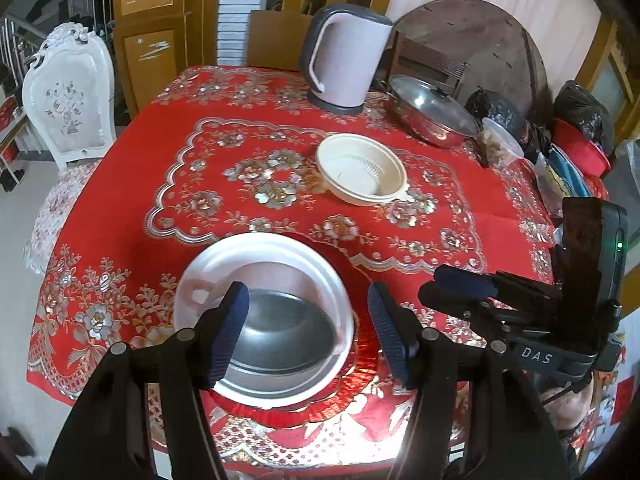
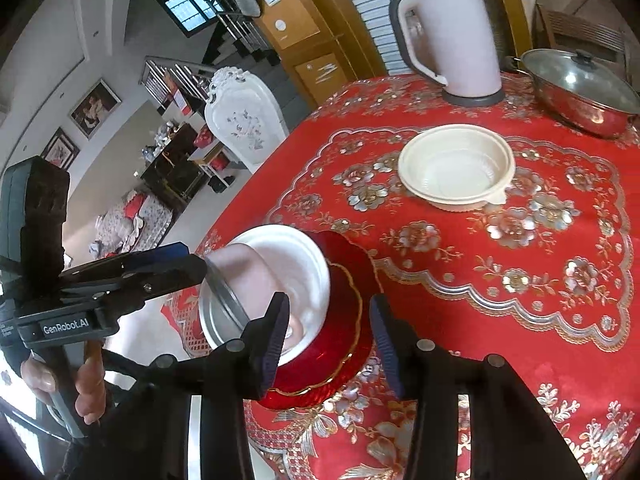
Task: Organize plates and bowls
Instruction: 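Open both grippers and withdraw them from the grey bowl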
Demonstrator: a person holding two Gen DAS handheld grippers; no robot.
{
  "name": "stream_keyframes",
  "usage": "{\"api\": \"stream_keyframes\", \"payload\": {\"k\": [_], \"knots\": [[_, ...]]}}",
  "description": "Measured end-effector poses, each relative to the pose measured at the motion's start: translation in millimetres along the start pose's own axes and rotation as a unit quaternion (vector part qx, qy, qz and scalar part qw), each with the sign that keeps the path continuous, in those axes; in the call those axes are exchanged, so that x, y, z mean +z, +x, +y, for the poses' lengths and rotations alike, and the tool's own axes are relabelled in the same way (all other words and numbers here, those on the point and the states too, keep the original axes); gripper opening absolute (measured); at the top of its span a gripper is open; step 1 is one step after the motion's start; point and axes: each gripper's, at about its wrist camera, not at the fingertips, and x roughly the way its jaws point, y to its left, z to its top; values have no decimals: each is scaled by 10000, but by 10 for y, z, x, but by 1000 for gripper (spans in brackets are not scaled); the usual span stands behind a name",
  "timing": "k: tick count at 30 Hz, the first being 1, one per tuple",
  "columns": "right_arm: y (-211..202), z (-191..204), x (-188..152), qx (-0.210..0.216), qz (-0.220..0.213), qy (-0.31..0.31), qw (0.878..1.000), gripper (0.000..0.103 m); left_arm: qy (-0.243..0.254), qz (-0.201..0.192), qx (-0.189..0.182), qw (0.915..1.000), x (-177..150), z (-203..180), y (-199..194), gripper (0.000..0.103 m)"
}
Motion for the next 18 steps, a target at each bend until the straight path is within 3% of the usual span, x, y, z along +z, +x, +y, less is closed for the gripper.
{"api": "stream_keyframes", "payload": {"k": [6,9,13,15,18], "knots": [[-158,-218,10,-67,-184,242,9995,48,180,31,-220,9996,17,-246,46,62],[-223,-337,8,-134,-263,358,9989,49,251,76,-386,9989,22,-389,139,71],[-287,-462,0,-228,-304,449,9983,50,342,127,-552,9978,48,-615,317,73],[-314,-546,11,-309,-331,511,9977,53,345,114,-648,9972,75,-717,402,80],[-331,-691,43,-410,-362,643,9964,53,236,45,-700,9973,144,-845,534,83]]}}
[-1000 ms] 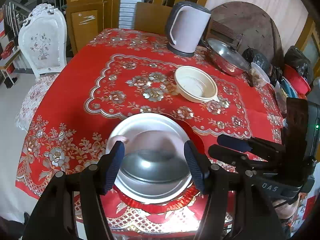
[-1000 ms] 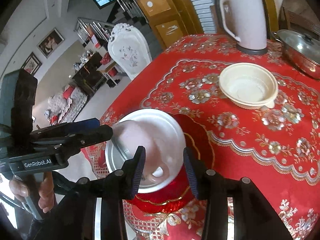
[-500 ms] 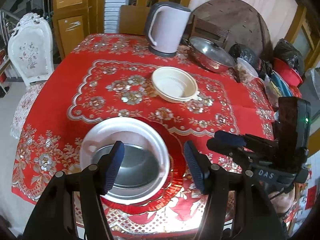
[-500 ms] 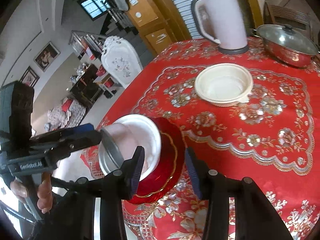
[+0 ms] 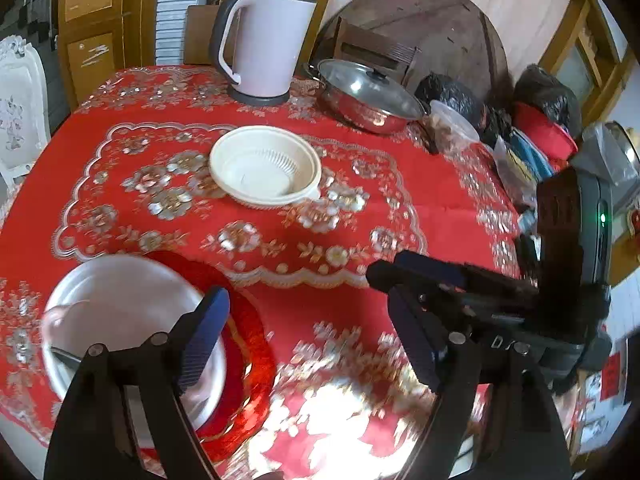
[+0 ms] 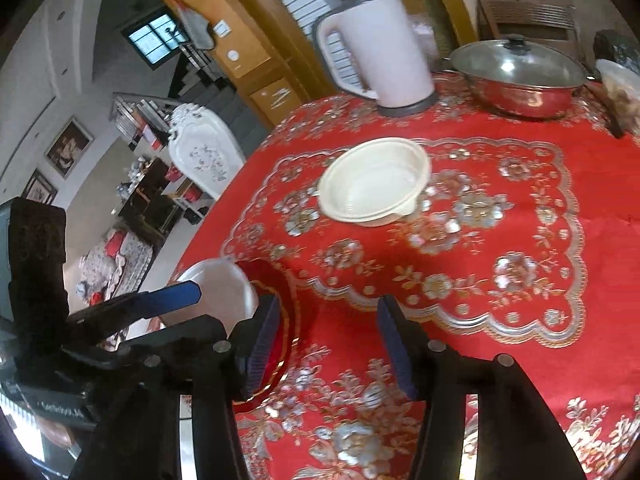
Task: Organize plates and bowls
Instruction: 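Open both grippers and withdraw them from the grey bowl, then move both grippers to the rim of the cream plastic bowl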
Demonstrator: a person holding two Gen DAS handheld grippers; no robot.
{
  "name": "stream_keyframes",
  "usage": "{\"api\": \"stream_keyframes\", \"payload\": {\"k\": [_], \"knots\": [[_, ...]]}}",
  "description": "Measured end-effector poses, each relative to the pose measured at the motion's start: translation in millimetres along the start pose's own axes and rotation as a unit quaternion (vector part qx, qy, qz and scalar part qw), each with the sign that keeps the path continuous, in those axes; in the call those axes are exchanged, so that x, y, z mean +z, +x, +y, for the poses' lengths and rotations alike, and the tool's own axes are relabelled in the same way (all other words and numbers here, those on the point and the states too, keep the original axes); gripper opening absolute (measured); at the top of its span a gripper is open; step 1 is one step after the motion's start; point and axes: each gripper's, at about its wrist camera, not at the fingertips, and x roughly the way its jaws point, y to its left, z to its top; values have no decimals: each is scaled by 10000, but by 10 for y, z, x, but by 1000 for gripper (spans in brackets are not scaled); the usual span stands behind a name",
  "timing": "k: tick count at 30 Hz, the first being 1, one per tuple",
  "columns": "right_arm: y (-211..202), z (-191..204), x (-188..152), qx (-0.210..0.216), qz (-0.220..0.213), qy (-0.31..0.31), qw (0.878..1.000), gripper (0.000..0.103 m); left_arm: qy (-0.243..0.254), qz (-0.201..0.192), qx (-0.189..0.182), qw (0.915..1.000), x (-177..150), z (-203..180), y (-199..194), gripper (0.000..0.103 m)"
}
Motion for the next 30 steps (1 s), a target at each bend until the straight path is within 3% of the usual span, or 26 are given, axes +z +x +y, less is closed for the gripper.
{"api": "stream_keyframes", "payload": {"k": [12,18,30], "knots": [[237,-537,338,-340,-38,542,9979,58,-821,-89,453,9956,383,145,677,85],[427,-696,489,-295,-26,651,9974,58,-1089,-23,683,9917,529,288,908,85],[741,-911,768,-425,-8,774,9961,58,-1254,-53,1094,9860,651,393,1245,85]]}}
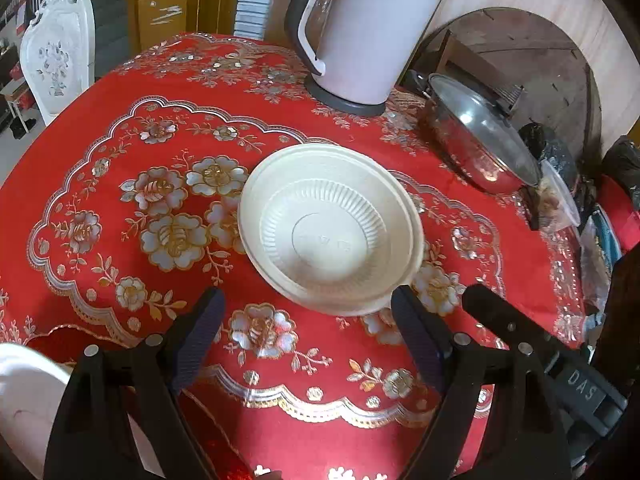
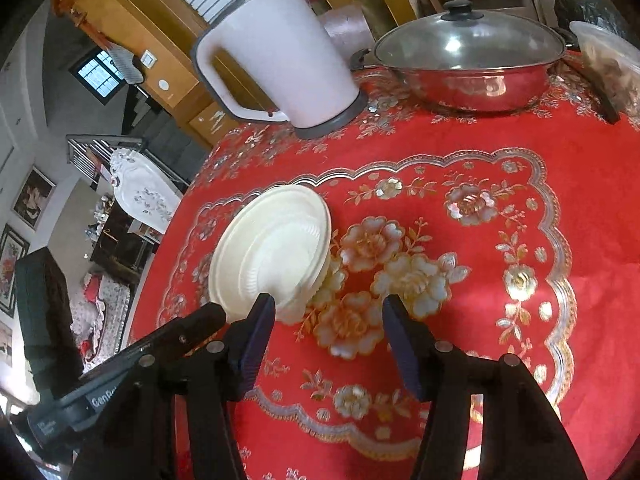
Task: Organize plates and bowls
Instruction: 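Move both grippers to the rim of the cream plastic bowl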
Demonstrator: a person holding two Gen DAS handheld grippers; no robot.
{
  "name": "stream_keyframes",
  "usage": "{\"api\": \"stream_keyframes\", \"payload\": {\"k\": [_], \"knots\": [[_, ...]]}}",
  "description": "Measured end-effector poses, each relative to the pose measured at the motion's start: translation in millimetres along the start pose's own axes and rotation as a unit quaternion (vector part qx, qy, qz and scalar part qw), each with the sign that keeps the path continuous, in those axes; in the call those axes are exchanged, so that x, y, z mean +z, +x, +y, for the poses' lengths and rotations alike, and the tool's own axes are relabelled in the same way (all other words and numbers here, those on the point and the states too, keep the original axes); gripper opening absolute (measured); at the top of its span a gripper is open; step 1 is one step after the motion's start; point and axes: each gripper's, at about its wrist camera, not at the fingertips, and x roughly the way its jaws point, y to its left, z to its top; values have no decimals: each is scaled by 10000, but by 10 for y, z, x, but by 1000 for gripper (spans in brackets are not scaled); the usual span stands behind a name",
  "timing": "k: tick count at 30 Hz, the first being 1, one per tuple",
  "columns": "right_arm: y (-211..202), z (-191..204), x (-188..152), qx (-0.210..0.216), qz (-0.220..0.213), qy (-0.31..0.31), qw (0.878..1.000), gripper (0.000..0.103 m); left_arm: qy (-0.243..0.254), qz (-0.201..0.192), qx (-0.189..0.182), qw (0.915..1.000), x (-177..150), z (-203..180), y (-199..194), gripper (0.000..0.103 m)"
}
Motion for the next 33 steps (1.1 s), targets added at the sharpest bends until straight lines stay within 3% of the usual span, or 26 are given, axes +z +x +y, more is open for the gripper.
{"api": "stream_keyframes", "payload": {"k": [11,17,23,33], "knots": [[316,-43,145,19,103,124,9999,61,-70,5,150,9999,102,19,189,85],[253,5,128,-116,-42,12,9999,61,78,-177,248,9995,67,-21,150,85],[-10,98,52,-429,-452,-291,9976,68,357,-732,468,9956,-78,-180,-93,85],[-454,276,-47,-878,-1217,-768,9857,75,588,-1732,803,9799,-169,-309,-451,85]]}}
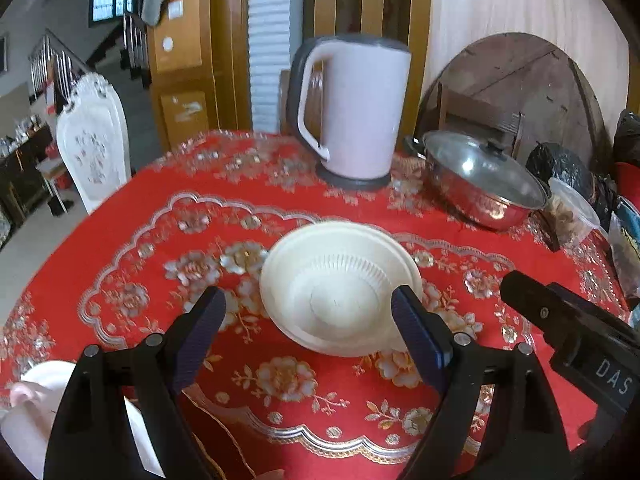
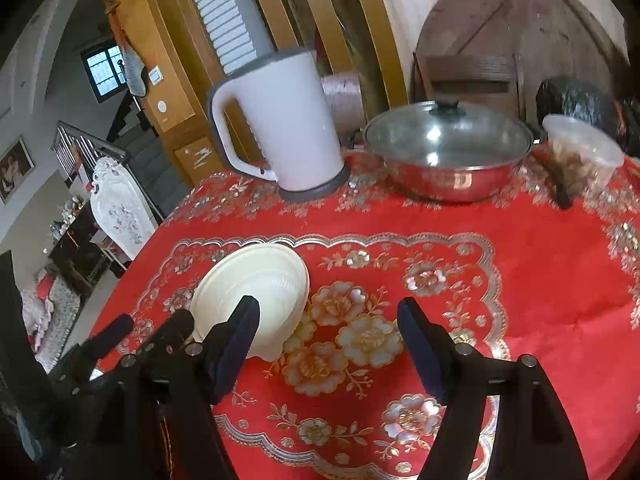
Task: Organize plates and bowls
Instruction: 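Move both grippers to the rim of the cream plastic bowl, then close both grippers on the cream bowl rim and lift it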
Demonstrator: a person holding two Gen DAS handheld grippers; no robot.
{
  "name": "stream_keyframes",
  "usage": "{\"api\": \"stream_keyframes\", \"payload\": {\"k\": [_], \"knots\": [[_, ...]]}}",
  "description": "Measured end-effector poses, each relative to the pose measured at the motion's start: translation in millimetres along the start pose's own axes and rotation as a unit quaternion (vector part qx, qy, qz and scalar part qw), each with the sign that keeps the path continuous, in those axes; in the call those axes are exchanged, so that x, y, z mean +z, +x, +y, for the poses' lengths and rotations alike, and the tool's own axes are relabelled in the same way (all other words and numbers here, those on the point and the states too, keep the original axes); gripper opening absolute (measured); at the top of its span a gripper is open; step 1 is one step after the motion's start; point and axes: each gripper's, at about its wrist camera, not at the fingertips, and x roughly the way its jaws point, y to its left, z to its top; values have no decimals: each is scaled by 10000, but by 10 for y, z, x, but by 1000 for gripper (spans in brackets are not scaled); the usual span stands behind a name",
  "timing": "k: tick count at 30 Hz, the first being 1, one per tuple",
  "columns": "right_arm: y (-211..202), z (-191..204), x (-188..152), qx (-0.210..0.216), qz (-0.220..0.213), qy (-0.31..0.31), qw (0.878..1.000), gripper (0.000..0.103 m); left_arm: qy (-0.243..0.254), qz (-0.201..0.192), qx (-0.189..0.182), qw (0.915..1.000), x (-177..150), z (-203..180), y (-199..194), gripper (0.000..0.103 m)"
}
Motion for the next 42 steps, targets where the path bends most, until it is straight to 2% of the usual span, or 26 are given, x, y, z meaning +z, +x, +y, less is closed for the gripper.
{"api": "stream_keyframes", "payload": {"k": [7,11,14,20,24,27,30,32,33,34,35,36,37,39,42], "knots": [[44,7,-5,74,99,30,9999,75,-23,49,28,10000,8,17,33,85],[220,-80,-2,191,319,263,9990,76,-288,589,-209,9976,30,87,244,85],[437,-191,8,515,665,656,9943,76,-633,1127,-339,9910,46,189,496,85],[820,-218,4,861,1058,975,9858,76,-1198,1728,-460,9766,-14,300,775,85],[1023,-197,-7,1013,1265,1120,9804,76,-1474,1836,-373,9712,-25,380,876,85],[1157,-160,14,1106,1372,1163,9775,75,-1717,2028,-485,9628,-43,432,997,85],[1276,-75,31,1121,1449,1062,9773,60,-1805,2145,-486,9587,-69,463,1081,85],[1344,-30,22,1133,1511,1039,9765,39,-1763,2193,-454,9585,-92,470,1128,85],[1374,-4,13,1108,1551,994,9766,32,-1768,2241,-527,9569,-105,471,1143,85],[1387,16,5,1088,1563,947,9771,20,-1775,2283,-575,9555,-110,469,1156,83],[1391,29,-8,1053,1569,898,9779,17,-1739,2319,-598,9552,-123,449,1153,68],[1374,41,-25,1036,1552,846,9788,16,-1648,2338,-579,9565,-129,416,1145,46],[1339,53,-43,993,1518,760,9805,16,-1584,2352,-573,9572,-129,394,1142,39],[1256,82,-71,913,1463,575,9833,16,-1431,2350,-612,9595,-151,325,1101,33],[1076,65,-105,800,1332,383,9871,16,-1215,2249,-645,9646,-185,228,958,32]]}}
